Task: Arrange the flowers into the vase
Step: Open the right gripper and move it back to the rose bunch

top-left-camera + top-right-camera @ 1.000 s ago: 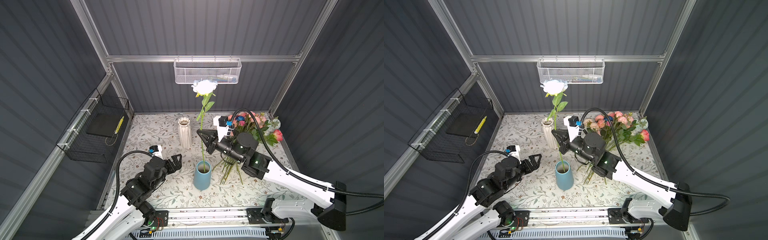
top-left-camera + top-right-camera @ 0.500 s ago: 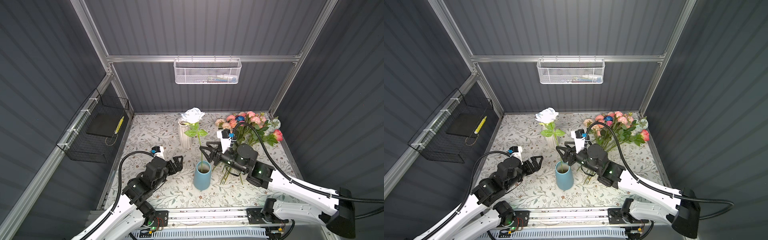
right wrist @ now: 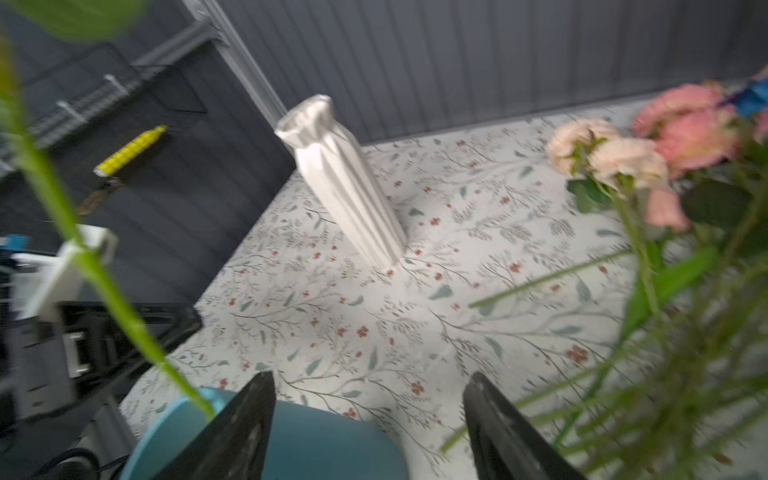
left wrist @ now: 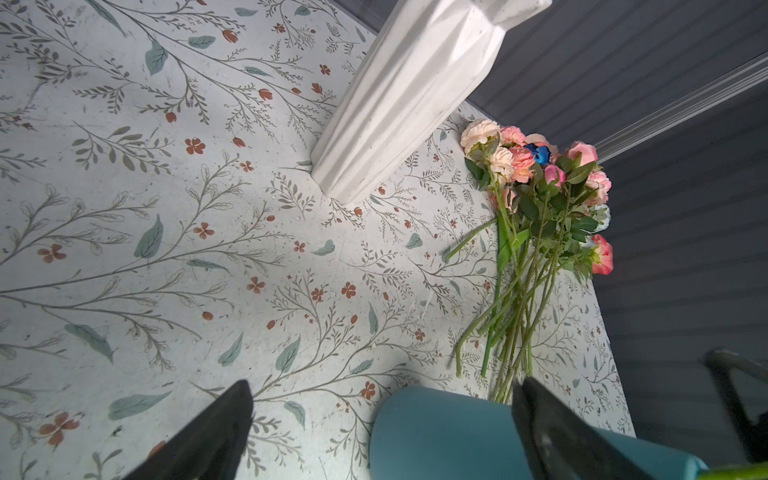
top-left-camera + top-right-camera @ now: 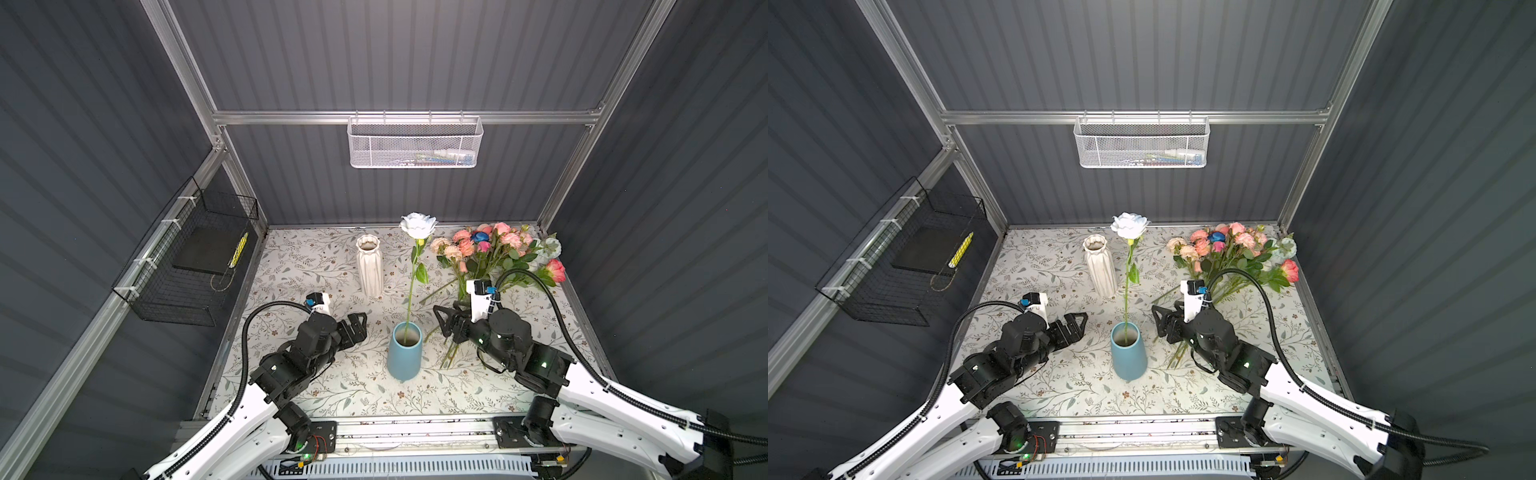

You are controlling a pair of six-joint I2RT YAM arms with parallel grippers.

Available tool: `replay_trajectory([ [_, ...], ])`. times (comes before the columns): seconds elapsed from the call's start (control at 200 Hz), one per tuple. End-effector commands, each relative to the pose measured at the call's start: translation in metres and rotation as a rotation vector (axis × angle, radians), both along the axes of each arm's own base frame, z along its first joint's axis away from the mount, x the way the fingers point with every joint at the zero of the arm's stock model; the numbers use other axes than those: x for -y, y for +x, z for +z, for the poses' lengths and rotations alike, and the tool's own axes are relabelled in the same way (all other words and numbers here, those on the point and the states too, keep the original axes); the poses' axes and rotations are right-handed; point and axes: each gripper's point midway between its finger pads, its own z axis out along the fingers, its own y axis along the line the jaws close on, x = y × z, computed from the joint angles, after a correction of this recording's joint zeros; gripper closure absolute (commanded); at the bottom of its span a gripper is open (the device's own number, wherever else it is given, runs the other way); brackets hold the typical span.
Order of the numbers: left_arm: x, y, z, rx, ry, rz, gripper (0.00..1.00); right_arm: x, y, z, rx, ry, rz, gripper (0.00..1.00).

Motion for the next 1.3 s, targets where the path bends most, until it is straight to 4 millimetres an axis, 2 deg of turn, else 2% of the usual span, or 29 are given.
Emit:
replay_trajectory([
  [0.0, -0.002, -0.001, -0.006, -0.011, 0.031, 0.001, 0.00, 0.037, 0.017, -0.046, -0.155, -0.010, -0.146, 0.28],
  [0.1, -0.002, -0.002, -0.010, -0.022, 0.034, -0.001, 0.00, 0.063, 0.036, -0.071, -0.267, -0.016, -0.228, 0.30],
  [0.275, -0.001, -0.003, -0.014, -0.032, 0.027, -0.003, 0.00, 0.095, 0.069, -0.087, -0.368, -0.092, -0.323, 0.38],
  [0.31, 0.000, -0.003, -0.015, -0.036, 0.028, -0.006, 0.00, 0.100, 0.077, -0.097, -0.407, -0.110, -0.338, 0.41],
  [0.435, 0.002, -0.003, -0.016, -0.041, 0.020, -0.010, 0.00, 0.122, 0.103, -0.113, -0.497, -0.126, -0.417, 0.55],
  [0.56, 0.003, -0.003, -0.017, -0.047, 0.017, -0.013, 0.00, 0.135, 0.126, -0.124, -0.530, -0.127, -0.454, 0.57],
  [0.775, 0.002, -0.004, -0.017, -0.046, 0.019, -0.012, 0.00, 0.138, 0.153, -0.144, -0.598, -0.143, -0.459, 0.59],
  [0.935, 0.001, -0.004, -0.018, -0.046, 0.021, -0.009, 0.00, 0.144, 0.161, -0.159, -0.632, -0.172, -0.486, 0.66],
  [1.136, -0.001, -0.004, -0.019, -0.046, 0.028, -0.007, 0.00, 0.148, 0.163, -0.169, -0.648, -0.181, -0.500, 0.82],
  [1.296, -0.002, -0.004, -0.018, -0.043, 0.029, -0.001, 0.00, 0.146, 0.162, -0.157, -0.601, -0.163, -0.478, 0.96],
])
